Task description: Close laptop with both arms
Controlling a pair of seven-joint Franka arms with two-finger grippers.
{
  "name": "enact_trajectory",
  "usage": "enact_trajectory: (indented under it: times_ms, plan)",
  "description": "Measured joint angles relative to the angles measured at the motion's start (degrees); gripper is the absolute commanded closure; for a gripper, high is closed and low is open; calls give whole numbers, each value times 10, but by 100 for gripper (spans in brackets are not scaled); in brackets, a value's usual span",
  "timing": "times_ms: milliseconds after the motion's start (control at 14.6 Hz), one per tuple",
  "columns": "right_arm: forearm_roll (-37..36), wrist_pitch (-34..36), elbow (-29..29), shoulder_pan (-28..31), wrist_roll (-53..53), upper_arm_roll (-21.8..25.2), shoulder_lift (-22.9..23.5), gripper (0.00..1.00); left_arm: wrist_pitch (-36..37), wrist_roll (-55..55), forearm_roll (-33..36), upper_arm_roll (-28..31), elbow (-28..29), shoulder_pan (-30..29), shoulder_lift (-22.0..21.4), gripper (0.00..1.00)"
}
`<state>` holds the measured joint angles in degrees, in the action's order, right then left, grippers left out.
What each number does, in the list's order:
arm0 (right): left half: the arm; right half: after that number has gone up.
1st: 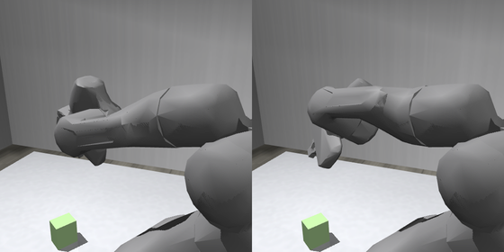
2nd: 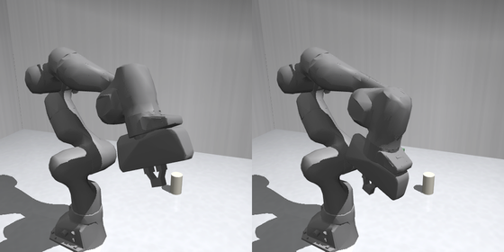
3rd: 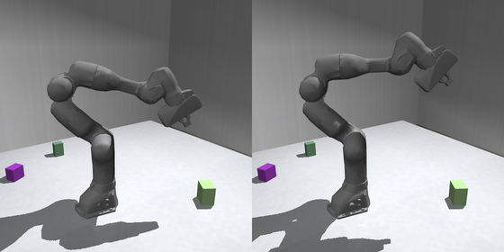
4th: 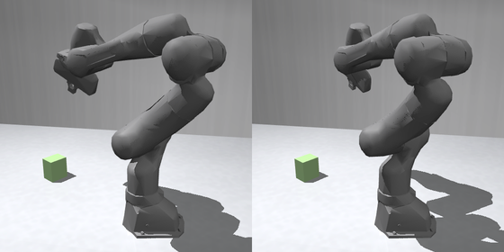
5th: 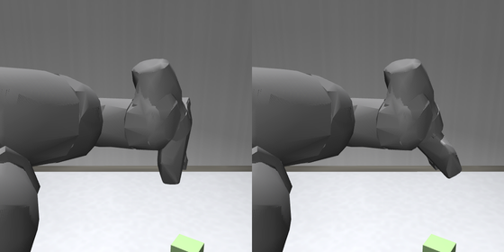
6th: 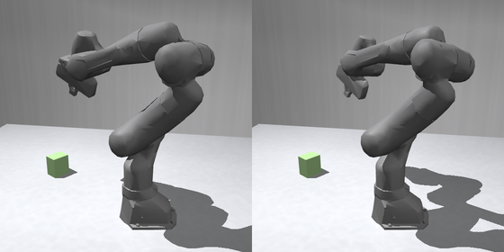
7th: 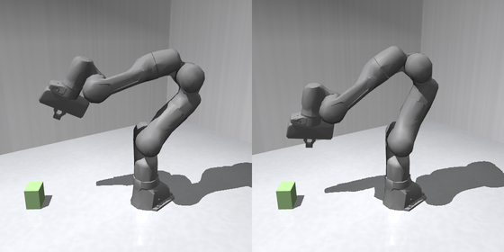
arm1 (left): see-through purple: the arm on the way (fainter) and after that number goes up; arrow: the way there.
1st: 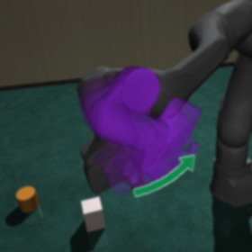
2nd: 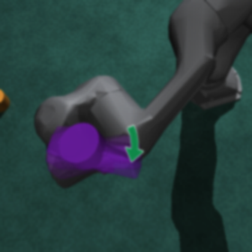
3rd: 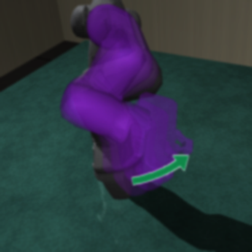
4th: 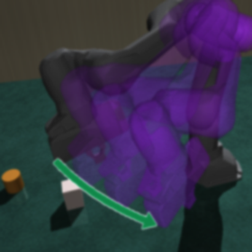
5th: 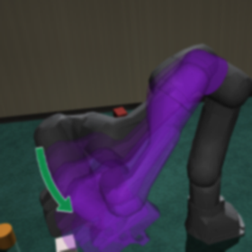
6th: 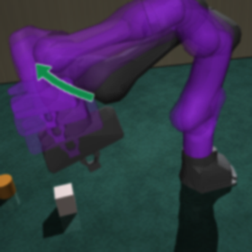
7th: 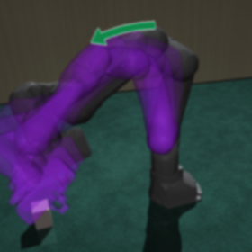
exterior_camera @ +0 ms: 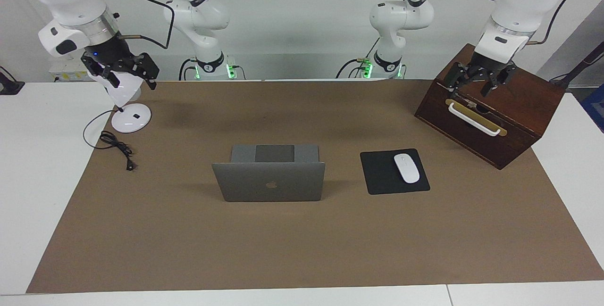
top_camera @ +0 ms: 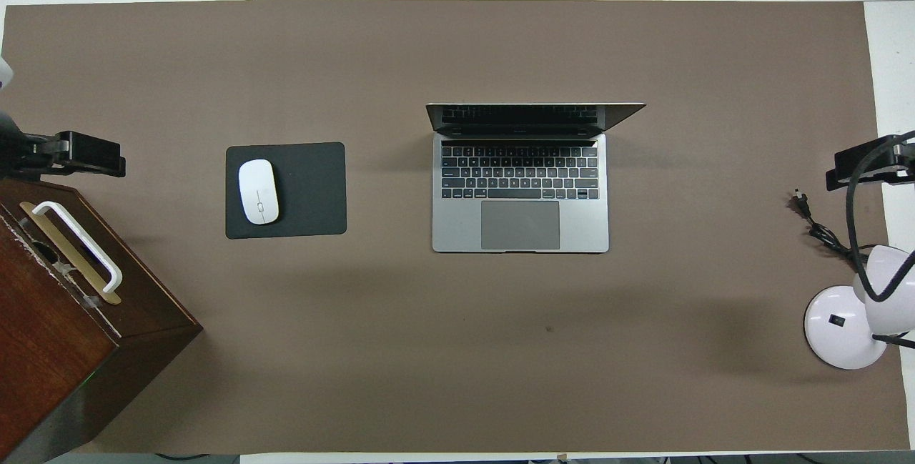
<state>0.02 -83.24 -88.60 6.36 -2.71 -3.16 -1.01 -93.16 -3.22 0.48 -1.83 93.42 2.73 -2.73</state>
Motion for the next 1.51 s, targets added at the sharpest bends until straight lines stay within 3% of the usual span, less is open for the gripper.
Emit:
enact_trajectory:
  times_ms: [617,1302,1508]
  plan:
    - [6,-3,2,0,-3,2,0,0,0,0,0,0,0,0,0,0]
    - [27,-57,19,-10,-17,16,14,0,-1,0,0,1,0,-1,0,1]
    - [27,-73,20,-10,-17,16,15,0,-3,0,0,2,0,-1,0,18]
